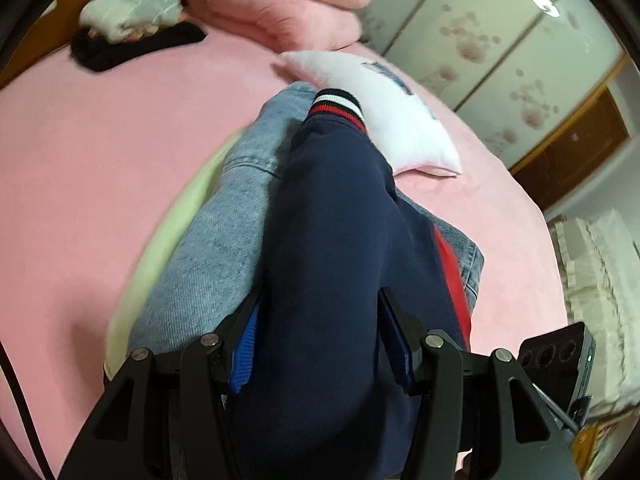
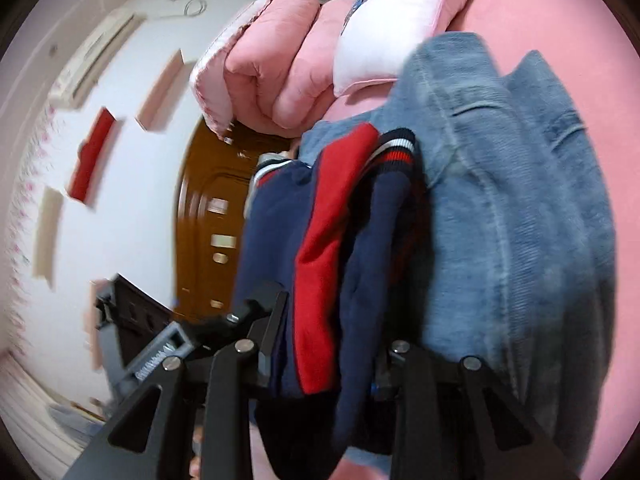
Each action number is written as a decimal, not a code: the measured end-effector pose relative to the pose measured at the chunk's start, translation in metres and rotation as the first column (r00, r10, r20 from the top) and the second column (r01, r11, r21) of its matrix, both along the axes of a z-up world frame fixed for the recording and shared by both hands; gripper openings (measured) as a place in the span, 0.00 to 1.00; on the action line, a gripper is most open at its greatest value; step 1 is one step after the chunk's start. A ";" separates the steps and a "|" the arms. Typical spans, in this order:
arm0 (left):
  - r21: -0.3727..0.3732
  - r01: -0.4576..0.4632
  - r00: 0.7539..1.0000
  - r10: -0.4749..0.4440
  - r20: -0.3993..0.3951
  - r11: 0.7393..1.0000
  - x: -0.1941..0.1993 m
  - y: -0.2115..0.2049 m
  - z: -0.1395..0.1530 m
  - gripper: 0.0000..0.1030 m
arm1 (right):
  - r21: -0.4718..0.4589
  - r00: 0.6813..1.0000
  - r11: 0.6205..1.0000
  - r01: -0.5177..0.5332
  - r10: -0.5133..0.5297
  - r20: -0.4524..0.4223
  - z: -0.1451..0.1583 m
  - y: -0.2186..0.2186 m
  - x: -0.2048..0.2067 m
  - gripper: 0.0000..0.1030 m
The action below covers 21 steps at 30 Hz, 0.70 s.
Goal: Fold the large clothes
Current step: 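Carry the bundle onto the folded clothes stack with both tools and release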
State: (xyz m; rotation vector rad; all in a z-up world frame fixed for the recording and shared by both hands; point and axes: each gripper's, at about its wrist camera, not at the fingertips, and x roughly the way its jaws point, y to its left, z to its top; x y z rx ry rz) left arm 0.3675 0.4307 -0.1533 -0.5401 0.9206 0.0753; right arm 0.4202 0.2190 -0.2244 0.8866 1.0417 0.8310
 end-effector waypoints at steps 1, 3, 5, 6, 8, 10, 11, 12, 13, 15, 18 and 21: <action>0.035 0.020 1.000 -0.020 0.013 0.999 -0.001 -0.005 0.001 0.53 | -0.006 1.000 1.000 0.000 0.000 0.006 -0.001 -0.003 -0.002 0.30; 0.073 0.032 0.999 -0.034 0.027 0.997 -0.002 -0.011 -0.001 0.54 | -0.038 1.000 0.999 0.015 -0.014 0.010 -0.001 -0.006 -0.003 0.31; 0.083 0.029 0.999 -0.032 0.030 0.996 0.000 -0.016 -0.002 0.54 | -0.056 1.000 0.998 0.009 -0.009 0.003 -0.002 -0.009 -0.007 0.33; 0.080 0.031 0.999 -0.033 0.025 0.996 -0.001 -0.013 -0.002 0.54 | -0.060 1.000 0.998 0.005 -0.005 -0.001 -0.003 -0.010 -0.008 0.34; 0.062 0.014 1.000 -0.014 0.002 0.998 -0.001 -0.014 -0.002 0.56 | -0.074 1.000 0.997 0.001 -0.001 -0.007 -0.001 -0.006 -0.005 0.37; 0.040 -0.026 1.000 0.026 0.002 0.999 -0.006 -0.005 0.000 0.58 | -0.105 1.000 0.994 -0.014 0.014 0.005 0.003 -0.008 -0.010 0.42; 0.036 -0.057 0.998 0.056 0.015 0.998 -0.010 -0.008 0.000 0.60 | -0.128 1.000 0.991 -0.021 0.023 0.014 0.006 -0.007 -0.012 0.45; 0.044 -0.080 0.997 0.080 0.020 0.996 -0.018 -0.007 0.001 0.64 | -0.166 0.999 0.986 -0.030 0.035 0.022 0.008 -0.010 -0.018 0.59; 0.053 -0.099 0.995 0.098 0.022 0.994 -0.023 -0.012 0.001 0.65 | -0.207 0.999 0.977 -0.040 0.046 0.026 0.010 -0.015 -0.026 0.68; 0.093 -0.135 0.991 0.132 0.031 0.986 -0.039 -0.022 0.003 0.69 | -0.186 0.997 0.981 -0.046 0.055 0.045 0.011 -0.032 -0.046 0.69; 0.132 -0.178 0.984 0.178 0.015 0.975 -0.063 -0.041 0.003 0.77 | -0.213 0.999 0.977 -0.015 0.022 0.031 0.004 -0.072 -0.086 0.75; 0.188 -0.221 0.975 0.224 0.007 0.957 -0.092 -0.067 0.002 0.84 | -0.393 0.995 0.916 0.076 -0.096 -0.033 -0.014 -0.121 -0.127 0.87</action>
